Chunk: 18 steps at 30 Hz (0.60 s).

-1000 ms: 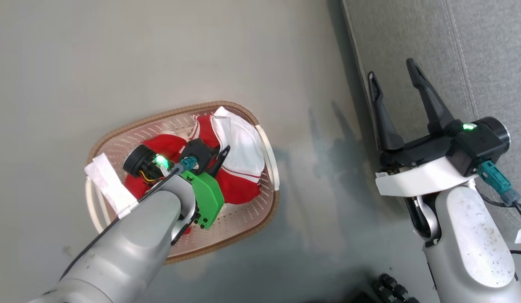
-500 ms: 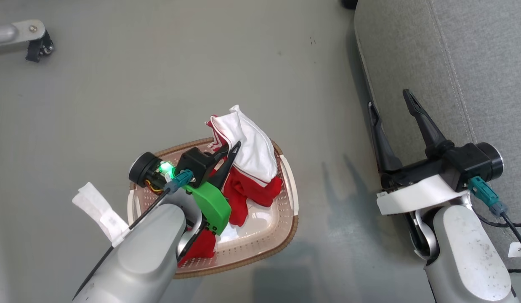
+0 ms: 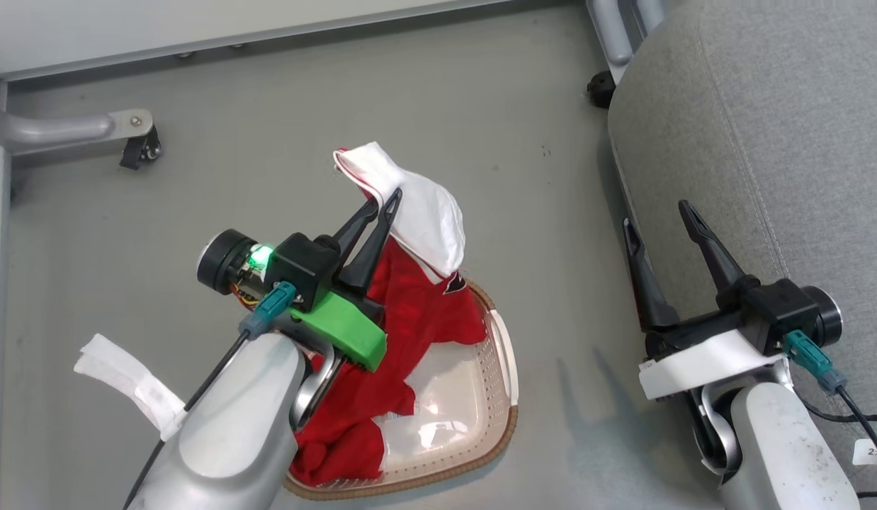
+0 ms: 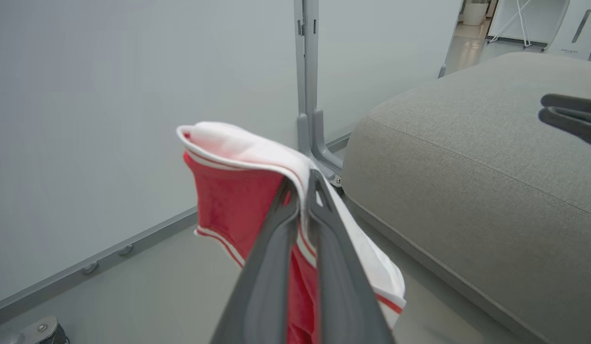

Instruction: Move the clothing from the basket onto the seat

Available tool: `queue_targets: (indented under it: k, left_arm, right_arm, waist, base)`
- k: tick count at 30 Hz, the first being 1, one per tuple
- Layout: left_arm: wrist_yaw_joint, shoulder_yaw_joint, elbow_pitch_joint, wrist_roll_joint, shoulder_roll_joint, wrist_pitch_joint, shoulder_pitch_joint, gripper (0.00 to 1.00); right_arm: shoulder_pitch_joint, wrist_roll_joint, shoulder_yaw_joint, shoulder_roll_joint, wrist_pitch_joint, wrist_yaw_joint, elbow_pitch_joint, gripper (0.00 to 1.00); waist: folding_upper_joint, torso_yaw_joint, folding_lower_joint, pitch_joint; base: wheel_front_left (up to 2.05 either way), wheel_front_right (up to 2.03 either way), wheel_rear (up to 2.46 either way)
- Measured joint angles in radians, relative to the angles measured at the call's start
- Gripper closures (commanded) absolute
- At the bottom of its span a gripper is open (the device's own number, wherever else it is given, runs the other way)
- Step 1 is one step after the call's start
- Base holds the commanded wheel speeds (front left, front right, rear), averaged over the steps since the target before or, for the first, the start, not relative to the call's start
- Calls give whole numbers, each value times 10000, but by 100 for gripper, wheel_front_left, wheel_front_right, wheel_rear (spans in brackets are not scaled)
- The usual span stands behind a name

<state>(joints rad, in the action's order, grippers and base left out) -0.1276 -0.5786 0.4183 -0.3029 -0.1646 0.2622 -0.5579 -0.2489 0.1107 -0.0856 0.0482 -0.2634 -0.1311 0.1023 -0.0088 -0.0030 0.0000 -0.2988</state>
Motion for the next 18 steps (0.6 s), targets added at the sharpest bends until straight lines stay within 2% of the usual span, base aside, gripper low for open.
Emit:
queue_targets:
  k: [8,18]
  left_arm:
    - [-12,401,-1243,334,161,0,51,100]
    - [-13,297,-2080,489,182,0,-380,100]
  right_arm:
    - [415,161,-75,0,0,0,121,0]
    - [756,311,-251,0,0,0,190,0]
  waist:
    - [0,115,0,713]
    - [0,81,0,1332]
  base:
    - [0,0,0]
    - [0,0,0]
